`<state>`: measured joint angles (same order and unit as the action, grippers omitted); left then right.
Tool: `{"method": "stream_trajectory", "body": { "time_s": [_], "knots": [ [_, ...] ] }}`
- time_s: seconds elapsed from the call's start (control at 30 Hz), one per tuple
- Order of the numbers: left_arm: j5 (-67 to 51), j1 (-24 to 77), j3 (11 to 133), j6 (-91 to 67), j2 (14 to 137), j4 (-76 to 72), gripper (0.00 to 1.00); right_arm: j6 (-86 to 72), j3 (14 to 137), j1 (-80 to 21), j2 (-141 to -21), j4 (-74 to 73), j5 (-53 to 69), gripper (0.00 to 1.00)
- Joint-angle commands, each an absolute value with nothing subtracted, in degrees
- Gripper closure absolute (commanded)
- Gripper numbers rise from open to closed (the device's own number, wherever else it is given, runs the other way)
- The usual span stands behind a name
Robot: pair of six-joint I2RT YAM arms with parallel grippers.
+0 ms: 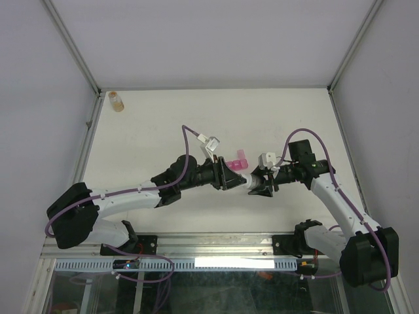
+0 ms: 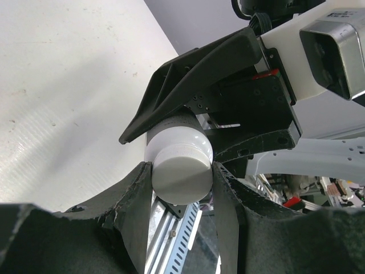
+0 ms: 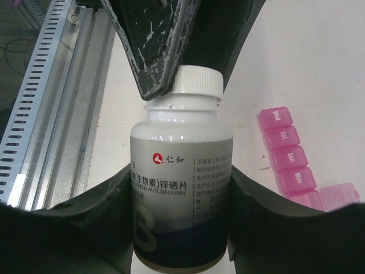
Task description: Sort the pills into containers
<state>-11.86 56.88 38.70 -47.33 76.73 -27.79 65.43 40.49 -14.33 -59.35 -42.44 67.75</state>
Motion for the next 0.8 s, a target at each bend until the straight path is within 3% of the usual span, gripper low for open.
{"method": "stream_trajectory", "body": {
  "time_s": [0.0, 0.37, 0.77],
  "knots": [
    [-9.98, 55.17, 38.68, -51.61, 72.7, -31.99, 0.86, 66.09, 41.99, -14.19, -58.63, -42.37, 69.59, 1.0],
    [-14.94, 53.69, 38.9, -56.28, 75.02, -31.42, 0.93, 66.09, 42.06, -14.08, -58.54, -42.37, 69.7, 1.0],
    [-18.85, 53.17, 41.44, -71.94, 78.42, -28.26, 1.0, 66.09, 41.93, -14.11, -58.62, -42.37, 69.42, 1.0]
  ]
}}
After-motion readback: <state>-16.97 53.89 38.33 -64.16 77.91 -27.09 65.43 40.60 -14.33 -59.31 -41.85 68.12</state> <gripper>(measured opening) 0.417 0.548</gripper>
